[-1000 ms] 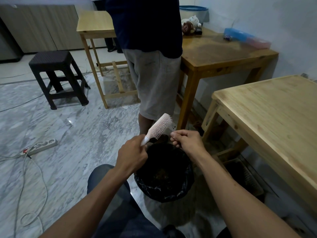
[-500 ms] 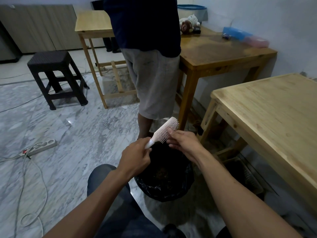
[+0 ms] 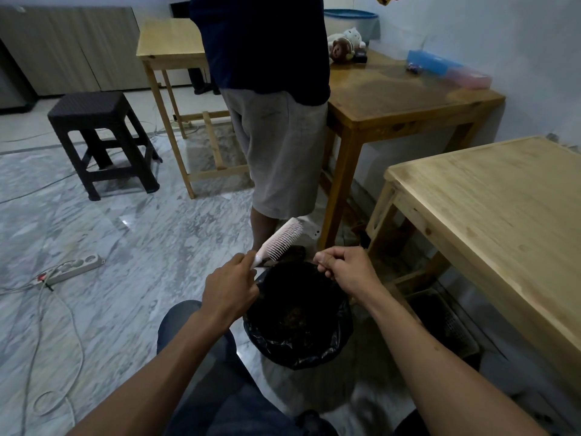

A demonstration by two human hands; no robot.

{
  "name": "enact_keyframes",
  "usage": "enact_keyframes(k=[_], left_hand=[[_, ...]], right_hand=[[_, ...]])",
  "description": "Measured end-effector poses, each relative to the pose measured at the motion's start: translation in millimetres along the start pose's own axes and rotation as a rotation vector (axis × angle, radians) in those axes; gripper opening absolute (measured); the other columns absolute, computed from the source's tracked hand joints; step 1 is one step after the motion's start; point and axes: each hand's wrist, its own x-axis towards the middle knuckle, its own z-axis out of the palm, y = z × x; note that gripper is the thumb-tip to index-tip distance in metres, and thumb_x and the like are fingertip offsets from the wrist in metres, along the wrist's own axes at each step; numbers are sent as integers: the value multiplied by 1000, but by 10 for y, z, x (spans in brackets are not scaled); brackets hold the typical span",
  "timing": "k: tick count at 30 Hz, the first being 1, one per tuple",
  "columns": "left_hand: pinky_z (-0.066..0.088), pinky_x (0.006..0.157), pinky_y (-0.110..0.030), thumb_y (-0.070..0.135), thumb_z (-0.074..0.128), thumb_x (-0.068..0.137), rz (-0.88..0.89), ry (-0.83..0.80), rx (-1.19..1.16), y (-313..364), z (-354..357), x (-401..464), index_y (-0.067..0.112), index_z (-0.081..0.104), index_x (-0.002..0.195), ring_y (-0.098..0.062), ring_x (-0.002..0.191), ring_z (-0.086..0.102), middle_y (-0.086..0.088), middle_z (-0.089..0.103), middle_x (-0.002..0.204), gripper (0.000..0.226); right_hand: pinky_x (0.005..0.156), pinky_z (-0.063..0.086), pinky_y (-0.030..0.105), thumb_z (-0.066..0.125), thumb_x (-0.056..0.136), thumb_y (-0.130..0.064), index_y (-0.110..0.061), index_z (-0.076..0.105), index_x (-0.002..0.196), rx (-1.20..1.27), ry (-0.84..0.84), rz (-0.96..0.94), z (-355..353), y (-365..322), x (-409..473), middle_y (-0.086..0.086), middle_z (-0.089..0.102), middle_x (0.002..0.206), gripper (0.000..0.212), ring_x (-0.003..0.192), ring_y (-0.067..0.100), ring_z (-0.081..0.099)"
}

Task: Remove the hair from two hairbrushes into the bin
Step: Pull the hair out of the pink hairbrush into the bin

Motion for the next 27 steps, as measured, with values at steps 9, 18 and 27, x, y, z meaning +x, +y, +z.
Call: enact_keyframes(k=[9, 18, 27], left_hand=[[21, 43, -24, 14, 59, 90, 0, 30, 36, 16, -22, -22, 18, 60, 124, -22, 54, 45, 0, 64, 91, 34], [34, 52, -29, 21, 54, 92, 79, 58, -97, 145, -103, -8, 24, 58, 126, -24, 65, 58, 4, 68, 99, 34], [32, 51, -30, 24, 54, 95, 45, 37, -76, 123, -45, -55, 23, 57, 115, -18, 57, 48, 4, 67, 80, 20]], right_hand=[[68, 51, 32, 48, 106, -49, -17, 70, 72, -360, -107, 66, 50, 71, -6, -2, 68, 69, 51, 68, 16, 66], [106, 54, 48, 88, 59, -24, -37, 21, 154, -187, -305, 117, 212, 1, 202, 2, 43, 144, 118, 127, 27, 58], [56, 54, 17, 71, 97, -11, -5, 78, 94, 277, -74, 51, 119, 6, 122, 4, 74, 71, 10, 59, 8, 63]])
